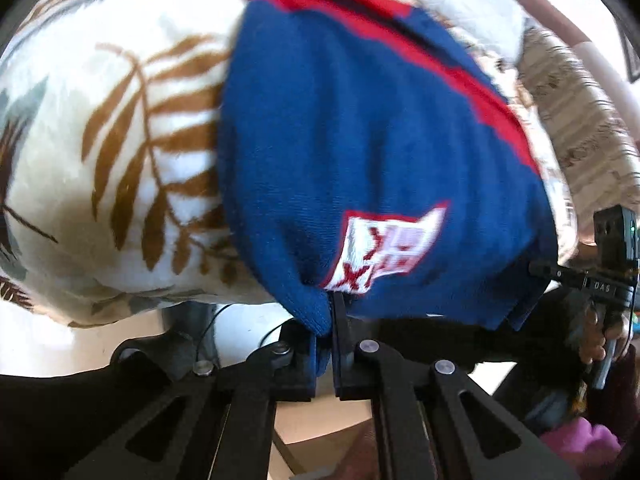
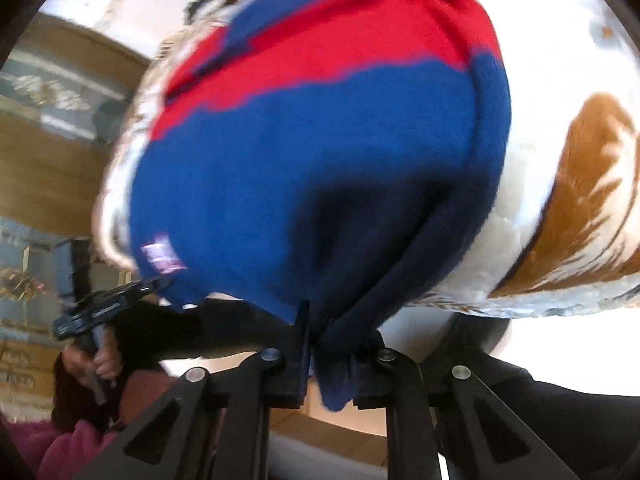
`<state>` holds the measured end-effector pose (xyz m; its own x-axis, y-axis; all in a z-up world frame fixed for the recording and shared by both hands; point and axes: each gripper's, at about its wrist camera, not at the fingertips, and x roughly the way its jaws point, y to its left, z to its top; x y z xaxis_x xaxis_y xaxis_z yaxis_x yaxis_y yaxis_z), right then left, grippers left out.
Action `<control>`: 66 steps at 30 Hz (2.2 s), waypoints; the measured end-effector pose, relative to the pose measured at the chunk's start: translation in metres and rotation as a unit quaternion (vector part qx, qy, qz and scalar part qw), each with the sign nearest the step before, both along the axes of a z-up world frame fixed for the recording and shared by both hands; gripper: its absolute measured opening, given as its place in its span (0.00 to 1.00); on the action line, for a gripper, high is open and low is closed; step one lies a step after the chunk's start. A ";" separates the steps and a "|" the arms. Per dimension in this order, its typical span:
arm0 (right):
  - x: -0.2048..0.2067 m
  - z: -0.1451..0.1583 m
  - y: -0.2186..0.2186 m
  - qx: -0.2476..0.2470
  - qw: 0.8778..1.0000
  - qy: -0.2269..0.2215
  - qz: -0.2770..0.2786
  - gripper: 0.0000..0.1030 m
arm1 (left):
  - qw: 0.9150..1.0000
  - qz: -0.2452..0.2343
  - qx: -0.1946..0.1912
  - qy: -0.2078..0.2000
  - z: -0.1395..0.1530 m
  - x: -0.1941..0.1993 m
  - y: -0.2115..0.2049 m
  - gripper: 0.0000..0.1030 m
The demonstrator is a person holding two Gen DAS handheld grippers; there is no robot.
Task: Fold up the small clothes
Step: 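Grasp the blue hem with both grippers and lift it toward the collar, then fold the hem over the sweater body with both grippers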
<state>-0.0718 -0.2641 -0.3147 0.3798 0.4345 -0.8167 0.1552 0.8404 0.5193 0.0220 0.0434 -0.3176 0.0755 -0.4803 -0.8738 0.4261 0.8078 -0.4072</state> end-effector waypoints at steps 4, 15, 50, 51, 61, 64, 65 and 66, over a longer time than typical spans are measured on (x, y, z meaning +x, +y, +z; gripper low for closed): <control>-0.002 0.053 -0.002 0.020 0.998 -0.066 0.007 0.16 | 0.998 -0.005 -0.059 0.006 0.032 0.000 0.010 0.05; 0.050 0.135 -0.061 0.019 0.977 -0.202 -0.059 0.15 | 0.981 0.008 -0.173 -0.085 0.151 0.075 0.008 0.05; 0.212 0.038 -0.139 0.057 0.986 -0.067 -0.141 0.67 | 0.982 0.104 -0.134 -0.078 0.088 0.280 -0.078 0.05; 0.218 0.031 -0.134 0.049 0.988 -0.056 -0.137 0.44 | 0.982 0.105 -0.136 -0.079 0.089 0.279 -0.078 0.05; 0.237 0.085 -0.140 0.072 0.968 -0.172 -0.170 0.06 | 0.977 0.111 -0.159 -0.089 0.100 0.295 -0.083 0.05; 0.254 0.077 -0.159 0.093 0.958 -0.171 -0.209 0.06 | 0.977 0.114 -0.155 -0.089 0.098 0.310 -0.093 0.05; 0.261 0.070 -0.166 0.095 0.956 -0.165 -0.221 0.06 | 0.977 0.119 -0.158 -0.086 0.096 0.317 -0.095 0.05; 0.266 0.066 -0.170 0.093 0.956 -0.161 -0.229 0.06 | 0.976 0.123 -0.159 -0.084 0.094 0.324 -0.096 0.05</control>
